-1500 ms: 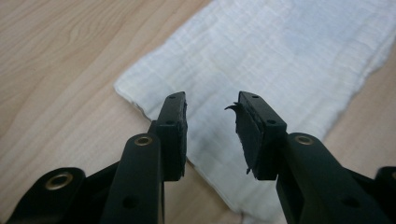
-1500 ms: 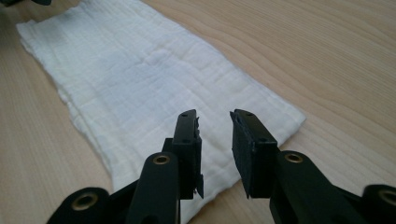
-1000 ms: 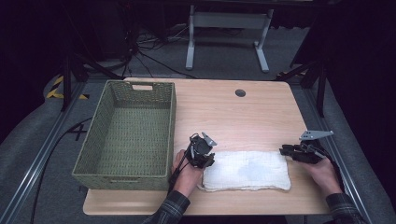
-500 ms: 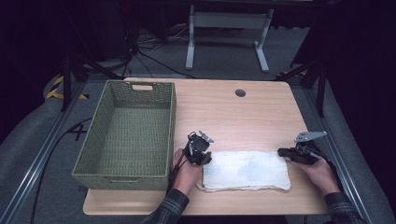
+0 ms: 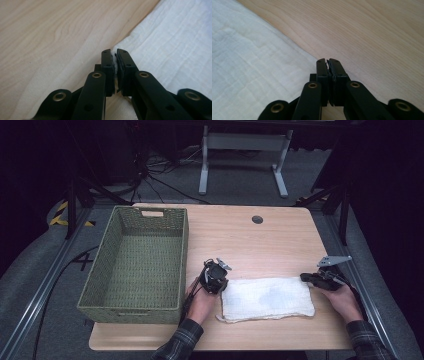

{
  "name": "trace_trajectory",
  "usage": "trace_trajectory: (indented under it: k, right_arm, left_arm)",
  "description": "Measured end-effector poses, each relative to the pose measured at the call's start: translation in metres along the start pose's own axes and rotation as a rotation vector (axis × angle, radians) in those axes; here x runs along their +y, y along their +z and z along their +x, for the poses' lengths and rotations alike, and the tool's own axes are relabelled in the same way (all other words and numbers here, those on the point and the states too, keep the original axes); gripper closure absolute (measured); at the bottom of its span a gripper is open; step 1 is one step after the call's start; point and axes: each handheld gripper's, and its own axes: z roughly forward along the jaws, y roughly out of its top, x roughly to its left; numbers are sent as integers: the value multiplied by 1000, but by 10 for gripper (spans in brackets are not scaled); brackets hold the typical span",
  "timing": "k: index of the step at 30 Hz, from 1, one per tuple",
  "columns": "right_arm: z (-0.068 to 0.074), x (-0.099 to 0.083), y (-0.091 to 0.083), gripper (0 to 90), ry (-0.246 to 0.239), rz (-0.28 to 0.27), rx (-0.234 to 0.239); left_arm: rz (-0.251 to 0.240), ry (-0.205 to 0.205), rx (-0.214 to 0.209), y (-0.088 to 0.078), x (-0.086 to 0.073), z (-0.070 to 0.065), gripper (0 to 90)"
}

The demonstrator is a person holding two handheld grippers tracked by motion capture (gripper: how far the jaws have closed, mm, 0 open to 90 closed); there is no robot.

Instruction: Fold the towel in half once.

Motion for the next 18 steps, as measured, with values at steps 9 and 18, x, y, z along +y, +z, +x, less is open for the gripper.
trace_trajectory:
  k: [9,18]
  right_arm:
    - [-15,15,-5,875,19,-71,-23]
    - [-10,16,-17,878,7,-113,-15]
  left_arm:
    - [-83,-15,22,-13,13,4,848]
    - [-103,8,29,-24,10,-2,848]
